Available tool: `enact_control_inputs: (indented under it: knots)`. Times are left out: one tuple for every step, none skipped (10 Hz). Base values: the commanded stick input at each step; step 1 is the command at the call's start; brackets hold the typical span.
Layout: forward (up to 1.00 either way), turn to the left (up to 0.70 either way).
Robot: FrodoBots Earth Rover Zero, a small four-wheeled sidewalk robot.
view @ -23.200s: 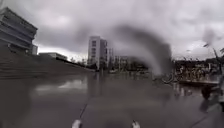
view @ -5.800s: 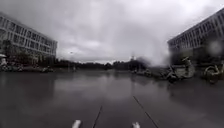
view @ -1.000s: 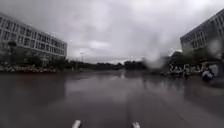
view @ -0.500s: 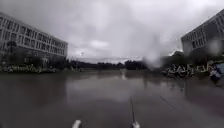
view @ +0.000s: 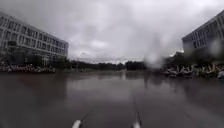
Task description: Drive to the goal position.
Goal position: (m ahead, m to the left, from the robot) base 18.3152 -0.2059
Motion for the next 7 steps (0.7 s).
enact_control_inputs:
  knots:
    - [0.7, 0.0]
    - [0.7, 0.0]
    - [0.7, 0.0]
    - [0.7, 0.0]
    - [0.7, 0.0]
    - [0.7, 0.0]
    - [0.7, 0.0]
